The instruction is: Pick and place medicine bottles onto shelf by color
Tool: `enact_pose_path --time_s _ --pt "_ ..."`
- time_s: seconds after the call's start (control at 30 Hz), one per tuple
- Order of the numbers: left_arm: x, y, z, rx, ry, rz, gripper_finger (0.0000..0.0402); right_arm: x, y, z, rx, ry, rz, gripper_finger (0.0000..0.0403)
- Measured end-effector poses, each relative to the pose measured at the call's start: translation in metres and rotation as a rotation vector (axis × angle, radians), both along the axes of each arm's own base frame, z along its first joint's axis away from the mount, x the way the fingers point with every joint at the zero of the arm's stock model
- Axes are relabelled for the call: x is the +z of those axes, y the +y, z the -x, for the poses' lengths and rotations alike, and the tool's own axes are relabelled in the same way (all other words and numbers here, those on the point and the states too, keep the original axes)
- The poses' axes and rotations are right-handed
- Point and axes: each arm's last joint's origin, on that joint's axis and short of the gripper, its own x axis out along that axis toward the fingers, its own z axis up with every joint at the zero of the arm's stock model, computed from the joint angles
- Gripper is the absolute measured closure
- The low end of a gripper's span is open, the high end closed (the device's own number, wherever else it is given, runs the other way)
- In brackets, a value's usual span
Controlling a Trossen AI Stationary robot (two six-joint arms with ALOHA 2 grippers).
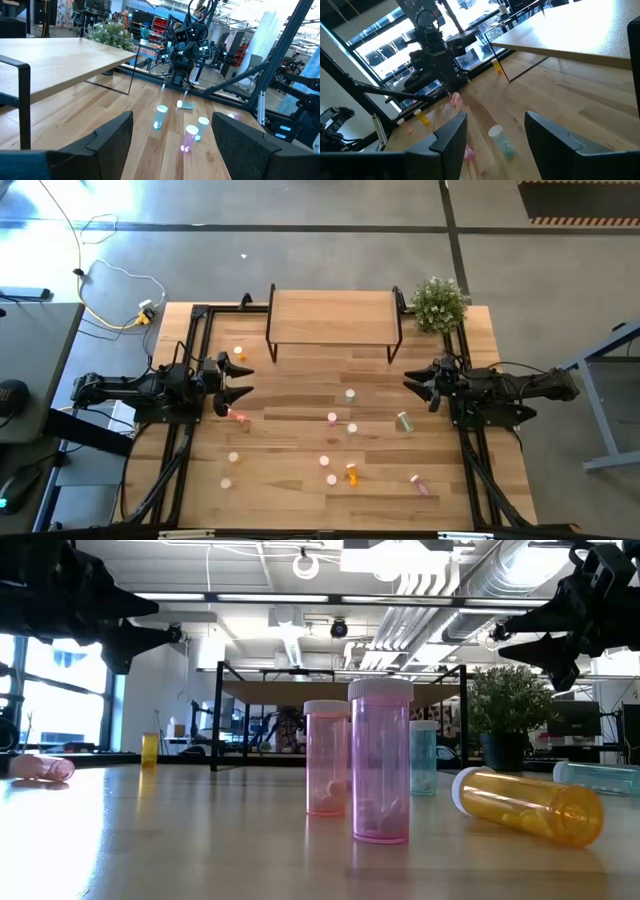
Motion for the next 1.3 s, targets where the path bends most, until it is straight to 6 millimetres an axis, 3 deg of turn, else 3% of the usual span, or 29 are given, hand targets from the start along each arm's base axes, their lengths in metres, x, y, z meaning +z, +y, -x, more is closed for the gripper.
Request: enact_pose_path --time_s 1.1,1.3 --pt "0.005 0.002 0.001 0.081 -0.048 0.0 0.0142 0.0 0.0 0.0 0.0 0.0 0.0 0.0212" --pt "0.01 0.004 0.002 0.133 -0.178 0.203 0.0142 0.0 0.0 0.0 -0.001 0.0 0.0 0.0212"
